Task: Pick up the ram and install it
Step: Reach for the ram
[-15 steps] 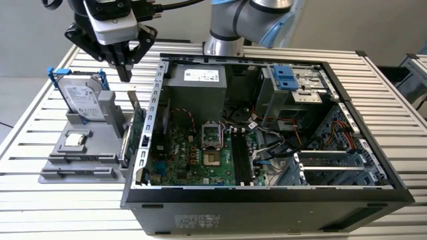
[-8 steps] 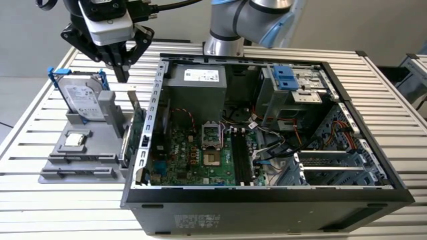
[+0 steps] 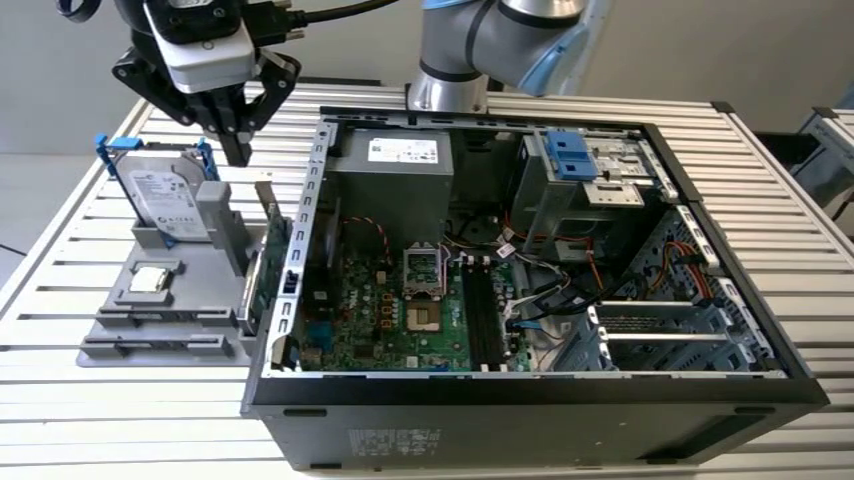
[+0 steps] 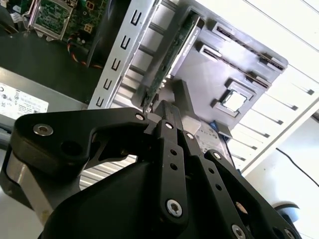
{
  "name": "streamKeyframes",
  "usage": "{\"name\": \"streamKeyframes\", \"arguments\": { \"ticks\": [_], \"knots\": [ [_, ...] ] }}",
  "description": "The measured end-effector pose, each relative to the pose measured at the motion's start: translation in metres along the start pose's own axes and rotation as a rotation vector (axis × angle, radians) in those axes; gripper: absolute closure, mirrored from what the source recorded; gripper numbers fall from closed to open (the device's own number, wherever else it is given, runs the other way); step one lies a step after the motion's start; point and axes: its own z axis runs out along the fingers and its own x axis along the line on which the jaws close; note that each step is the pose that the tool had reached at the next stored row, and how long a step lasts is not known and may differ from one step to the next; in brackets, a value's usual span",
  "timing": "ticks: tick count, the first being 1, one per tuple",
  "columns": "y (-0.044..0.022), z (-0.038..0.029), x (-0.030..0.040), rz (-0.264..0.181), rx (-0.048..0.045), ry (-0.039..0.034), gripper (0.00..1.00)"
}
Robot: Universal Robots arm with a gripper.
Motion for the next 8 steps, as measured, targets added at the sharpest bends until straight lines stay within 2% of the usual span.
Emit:
{"name": "streamKeyframes", "arguments": {
  "ticks": [8],
  "knots": [
    [-0.0019, -0.0003, 0.0121, 0.000, 0.0000, 0.0015, 1.00]
  ]
}}
